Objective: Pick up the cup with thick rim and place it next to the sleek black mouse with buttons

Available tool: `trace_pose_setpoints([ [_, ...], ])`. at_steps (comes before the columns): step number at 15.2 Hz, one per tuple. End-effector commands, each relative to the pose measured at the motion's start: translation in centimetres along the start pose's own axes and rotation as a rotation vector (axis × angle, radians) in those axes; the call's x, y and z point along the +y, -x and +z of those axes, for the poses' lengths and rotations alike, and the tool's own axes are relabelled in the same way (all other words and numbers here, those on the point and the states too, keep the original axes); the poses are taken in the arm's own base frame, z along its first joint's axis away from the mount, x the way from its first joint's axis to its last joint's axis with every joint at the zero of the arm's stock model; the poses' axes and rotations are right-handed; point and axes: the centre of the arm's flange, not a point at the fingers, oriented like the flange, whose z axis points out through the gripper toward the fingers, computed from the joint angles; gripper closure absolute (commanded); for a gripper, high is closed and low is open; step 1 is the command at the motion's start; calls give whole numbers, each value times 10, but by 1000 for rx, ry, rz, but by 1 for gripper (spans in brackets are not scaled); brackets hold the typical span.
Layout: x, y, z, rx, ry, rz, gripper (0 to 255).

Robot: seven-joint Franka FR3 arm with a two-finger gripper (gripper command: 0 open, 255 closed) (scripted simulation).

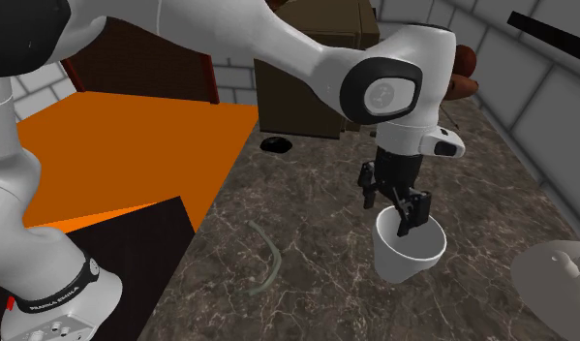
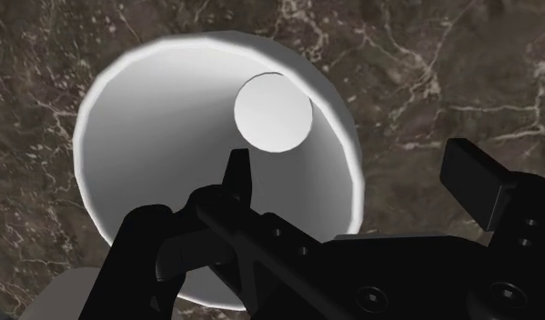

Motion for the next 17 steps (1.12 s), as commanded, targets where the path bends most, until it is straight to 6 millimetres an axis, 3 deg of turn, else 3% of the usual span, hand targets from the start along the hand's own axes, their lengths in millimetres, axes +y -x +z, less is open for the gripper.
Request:
trace_pose_setpoints([
  [1,0,0,0,0,0,0,0],
  [3,0,0,0,0,0,0,0],
  [4,0,0,0,0,0,0,255],
  [13,0,0,0,0,0,0,255],
  [17,4,2,-20,0,0,0,255],
])
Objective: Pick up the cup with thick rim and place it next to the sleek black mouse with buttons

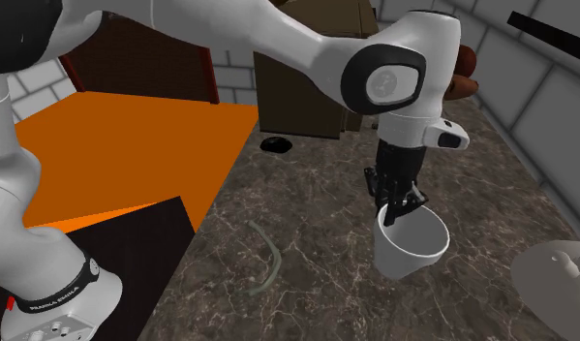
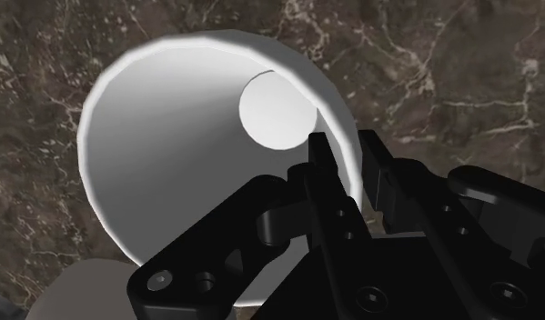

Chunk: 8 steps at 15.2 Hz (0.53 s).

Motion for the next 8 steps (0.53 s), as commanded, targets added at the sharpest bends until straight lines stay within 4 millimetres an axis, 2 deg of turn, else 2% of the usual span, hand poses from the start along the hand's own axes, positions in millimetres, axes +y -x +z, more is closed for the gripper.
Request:
trace_pose_setpoints([
  [1,2,1,-11,0,0,0,255],
  [8,9,4,-47,0,0,0,255],
])
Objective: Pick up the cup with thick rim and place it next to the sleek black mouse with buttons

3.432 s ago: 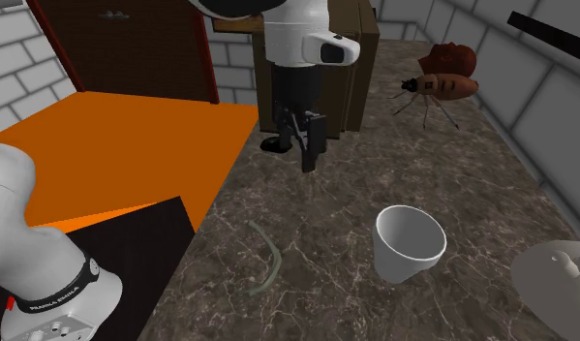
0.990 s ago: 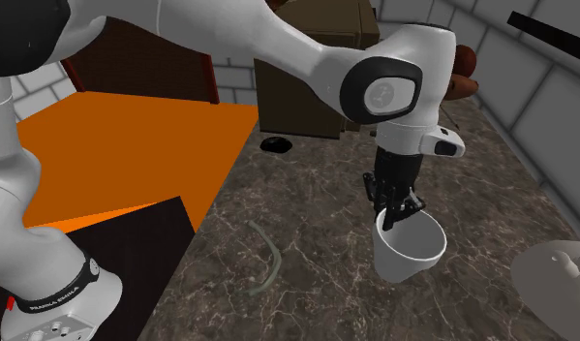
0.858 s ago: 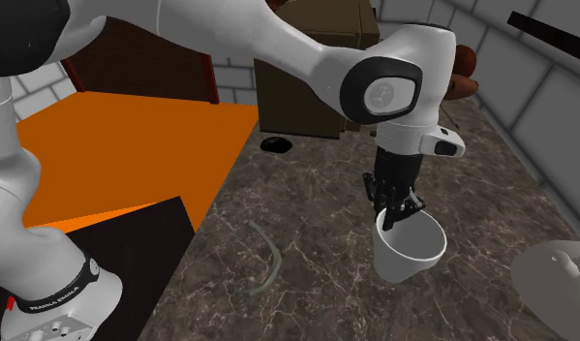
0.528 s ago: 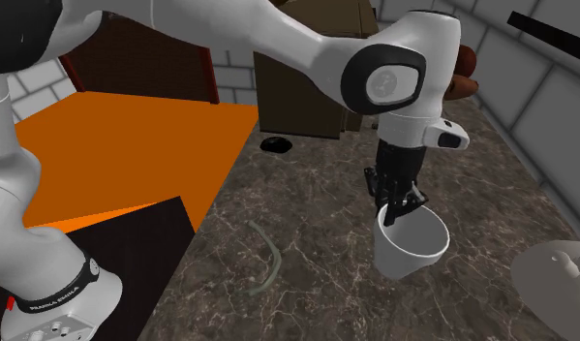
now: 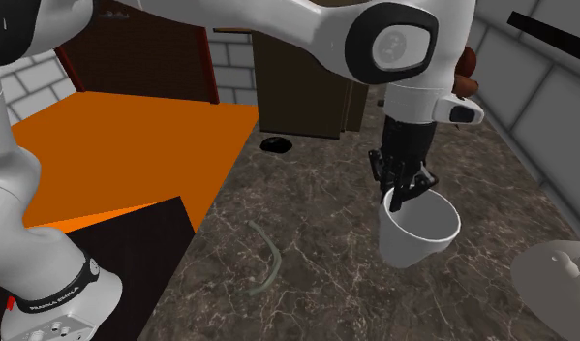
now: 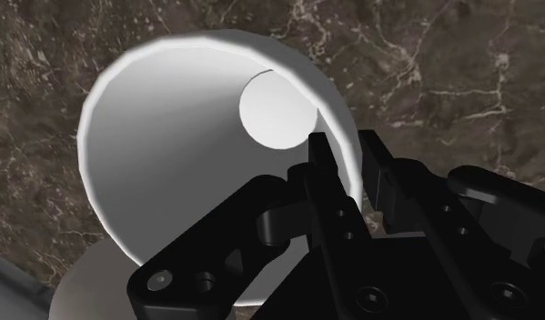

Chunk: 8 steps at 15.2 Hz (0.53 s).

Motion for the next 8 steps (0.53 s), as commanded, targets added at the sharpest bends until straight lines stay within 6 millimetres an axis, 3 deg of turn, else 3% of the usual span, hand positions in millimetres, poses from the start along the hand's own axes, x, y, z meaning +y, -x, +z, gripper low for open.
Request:
trace_pose_setpoints([
  [1,2,1,-10,0,0,0,255],
  [8,9,4,-46,0,0,0,255],
])
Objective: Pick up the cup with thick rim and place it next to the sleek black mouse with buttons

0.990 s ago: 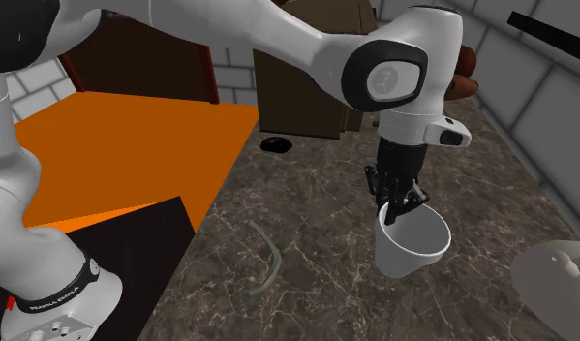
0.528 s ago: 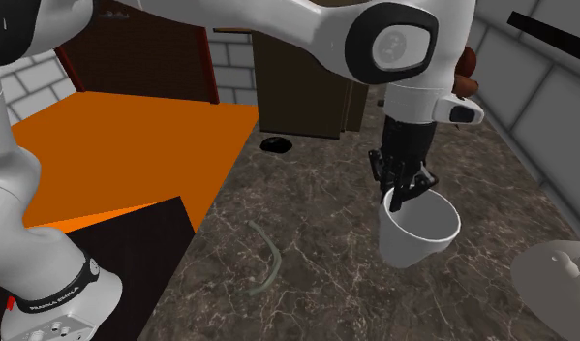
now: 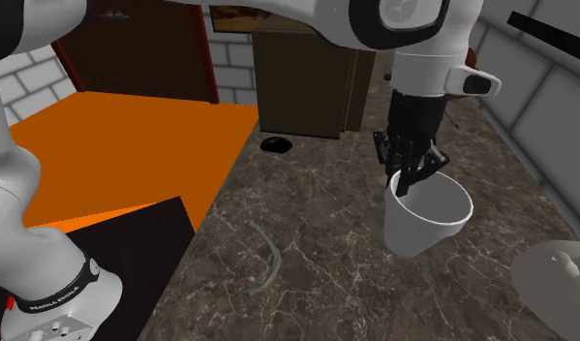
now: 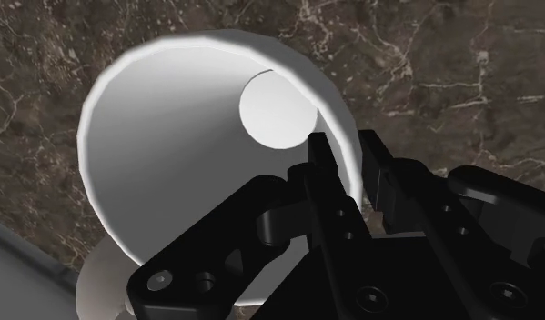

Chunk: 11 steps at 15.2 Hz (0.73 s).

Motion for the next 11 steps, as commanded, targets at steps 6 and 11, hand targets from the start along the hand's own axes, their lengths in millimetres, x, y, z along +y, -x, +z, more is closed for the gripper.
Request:
trace_pose_setpoints([
  [6,6,3,-36,0,0,0,255],
  [11,11,5,-62,0,0,0,255],
])
